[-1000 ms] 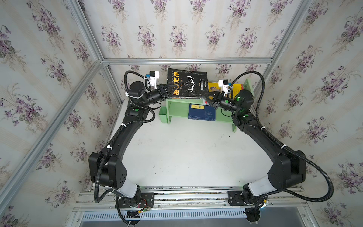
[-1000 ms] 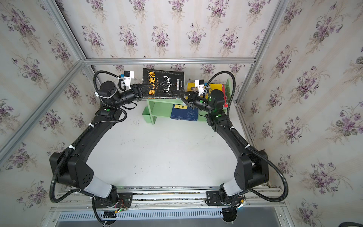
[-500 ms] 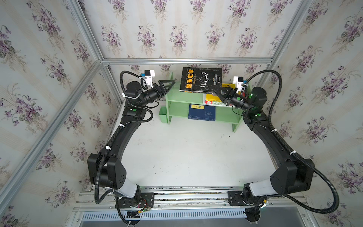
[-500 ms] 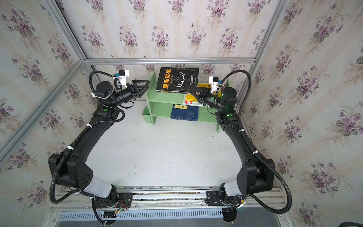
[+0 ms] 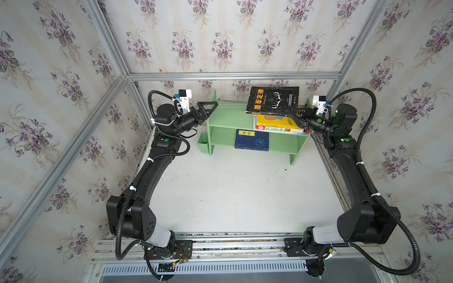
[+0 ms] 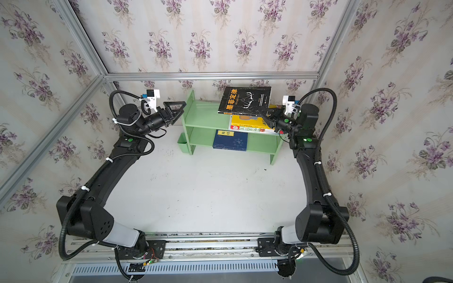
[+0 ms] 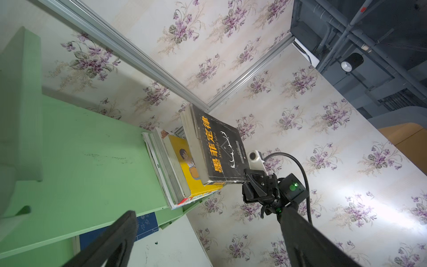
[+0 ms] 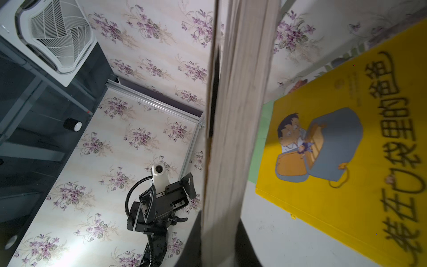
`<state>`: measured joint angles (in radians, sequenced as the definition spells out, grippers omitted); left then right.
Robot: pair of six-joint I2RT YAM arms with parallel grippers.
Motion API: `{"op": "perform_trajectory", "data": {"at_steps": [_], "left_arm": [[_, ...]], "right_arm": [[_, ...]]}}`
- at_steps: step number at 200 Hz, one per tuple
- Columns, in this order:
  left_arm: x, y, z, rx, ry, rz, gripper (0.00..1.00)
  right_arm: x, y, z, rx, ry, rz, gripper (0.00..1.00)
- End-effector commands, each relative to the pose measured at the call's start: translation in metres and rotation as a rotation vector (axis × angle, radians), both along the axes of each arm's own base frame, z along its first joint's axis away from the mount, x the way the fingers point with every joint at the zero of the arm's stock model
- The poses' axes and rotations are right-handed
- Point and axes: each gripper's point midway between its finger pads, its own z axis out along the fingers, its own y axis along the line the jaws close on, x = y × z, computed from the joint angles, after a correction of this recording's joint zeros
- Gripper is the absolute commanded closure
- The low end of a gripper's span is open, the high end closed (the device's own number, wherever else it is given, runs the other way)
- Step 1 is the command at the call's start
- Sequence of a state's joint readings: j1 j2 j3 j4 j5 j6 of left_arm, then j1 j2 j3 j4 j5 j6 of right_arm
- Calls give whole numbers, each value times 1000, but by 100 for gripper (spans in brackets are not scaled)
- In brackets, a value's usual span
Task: Stacking books/files
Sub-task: Place the book on the bookshelf.
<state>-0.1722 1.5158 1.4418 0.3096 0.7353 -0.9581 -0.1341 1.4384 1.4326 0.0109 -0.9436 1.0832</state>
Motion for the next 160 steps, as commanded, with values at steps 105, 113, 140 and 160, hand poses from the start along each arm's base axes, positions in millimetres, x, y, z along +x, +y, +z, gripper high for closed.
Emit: {"op": "perform_trajectory", "data": {"at_steps": [105, 113, 140, 160], "left_arm": [[-4, -16, -4, 28, -6, -42, 1], [-5, -17, -4, 31, -6, -41, 1], [-6, -15, -5, 41, -3, -30, 1], [-5, -14, -6, 45, 3, -23, 1]], "right_arm": [[0, -21, -19, -47, 13, 58, 100], [0, -20, -21, -43, 17, 72, 100], [2, -26, -26, -34, 33, 81, 100], [3, -34, -26, -32, 31, 66, 100]]}}
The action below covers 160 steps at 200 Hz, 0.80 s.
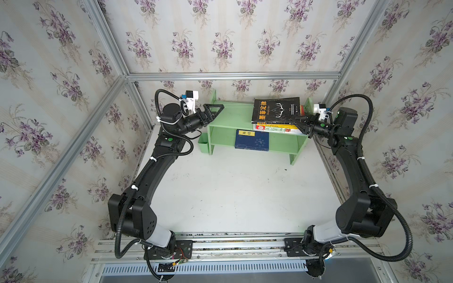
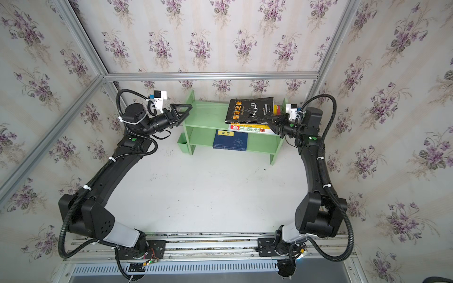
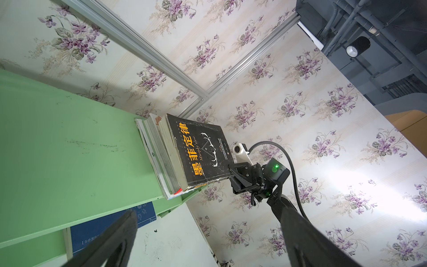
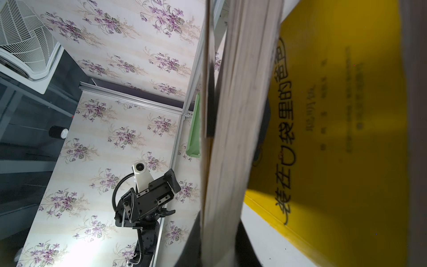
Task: Stacking books/files
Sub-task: Place the book on the bookshelf.
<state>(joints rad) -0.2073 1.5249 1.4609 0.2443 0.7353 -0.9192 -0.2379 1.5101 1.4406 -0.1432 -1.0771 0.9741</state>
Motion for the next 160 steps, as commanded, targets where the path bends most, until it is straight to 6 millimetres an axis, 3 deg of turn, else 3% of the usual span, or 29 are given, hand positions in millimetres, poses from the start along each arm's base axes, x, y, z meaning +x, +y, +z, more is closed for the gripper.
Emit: {"op": "perform_trajectory", "data": {"at_steps": [1, 41, 160], "left_arm": [[-1, 1, 3, 11, -21, 8, 1], [0, 1, 0, 7, -6, 14, 1], [-8, 8, -14, 30, 26, 64, 1]], "right_arm": [[-2, -4, 19, -21, -98, 28, 100], [-3, -14, 18, -12, -89, 20, 100], [6, -21, 9, -1, -66, 11, 100]]}}
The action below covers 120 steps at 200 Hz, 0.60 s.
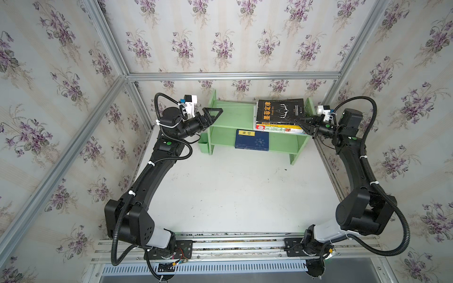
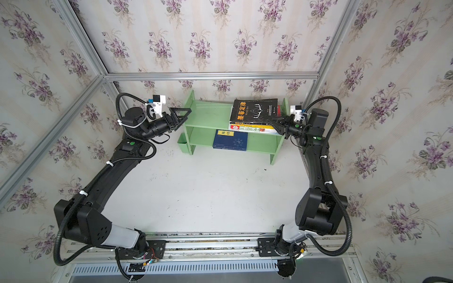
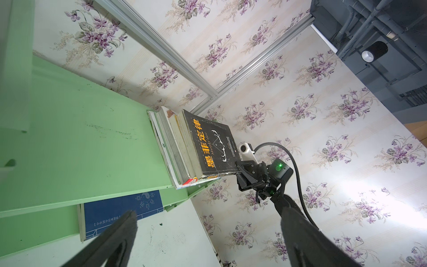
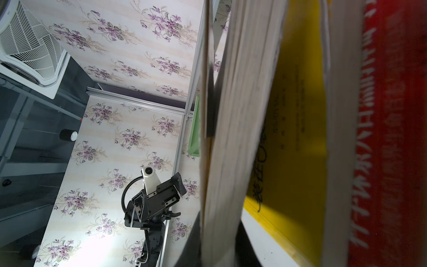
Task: Stacking books/files
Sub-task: Place the book on the bookshelf.
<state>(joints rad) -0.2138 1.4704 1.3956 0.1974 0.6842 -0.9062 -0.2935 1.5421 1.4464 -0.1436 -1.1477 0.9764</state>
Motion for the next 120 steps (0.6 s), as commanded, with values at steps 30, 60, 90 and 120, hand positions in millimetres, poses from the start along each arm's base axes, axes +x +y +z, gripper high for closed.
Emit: {"op": "perform_trajectory", "data": {"at_steps": [30, 60, 90, 120], "left_arm": [[-4, 5, -3, 17, -13, 27, 0], [-6, 6, -3, 21, -13, 36, 1], [-7, 7, -1, 30, -19, 42, 1], [-5, 7, 0, 30, -20, 38, 0]], "right_arm": [[7, -8, 17, -22, -92, -17, 100], [7, -9, 17, -15, -92, -23, 100], [8, -10, 12, -8, -77, -22, 100], [7, -10, 15, -15, -89, -23, 100]]}}
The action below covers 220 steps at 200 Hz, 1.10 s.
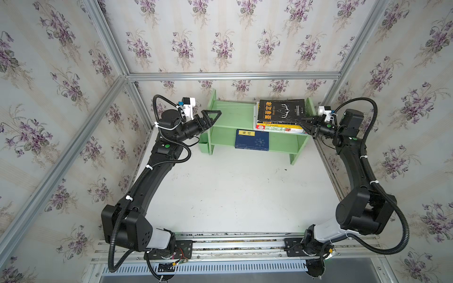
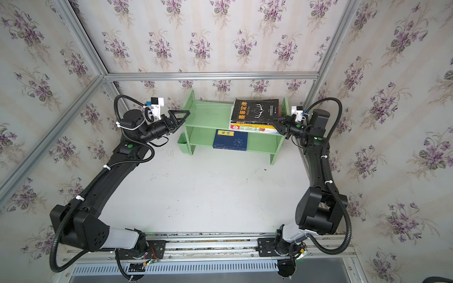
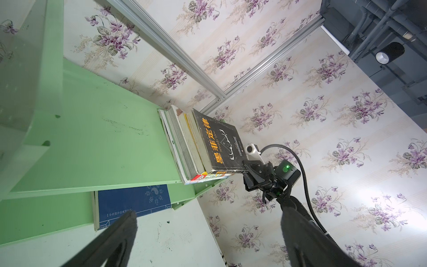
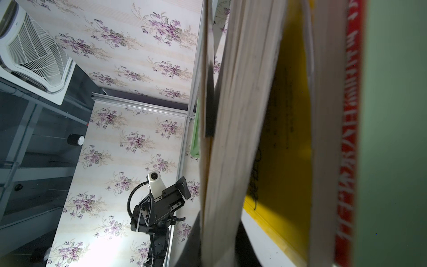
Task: Stacking books/files
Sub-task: Place the book on the bookshelf.
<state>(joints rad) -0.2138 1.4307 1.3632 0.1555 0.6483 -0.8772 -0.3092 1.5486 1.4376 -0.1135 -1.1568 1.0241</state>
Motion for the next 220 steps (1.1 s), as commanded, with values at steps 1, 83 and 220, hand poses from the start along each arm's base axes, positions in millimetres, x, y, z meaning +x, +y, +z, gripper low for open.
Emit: {"op": "perform_trajectory", "data": {"at_steps": [1, 83, 220], "left_arm": [[0, 0, 7, 5, -32, 2, 0], [4, -1, 7, 5, -29, -4, 1], [8, -4, 7, 3, -21, -22, 1]], "right_arm": [[5, -4, 16, -44, -109, -12, 100], [3, -7, 7, -123, -76, -41, 81], [-9, -22, -2, -294, 5, -150, 58]]}}
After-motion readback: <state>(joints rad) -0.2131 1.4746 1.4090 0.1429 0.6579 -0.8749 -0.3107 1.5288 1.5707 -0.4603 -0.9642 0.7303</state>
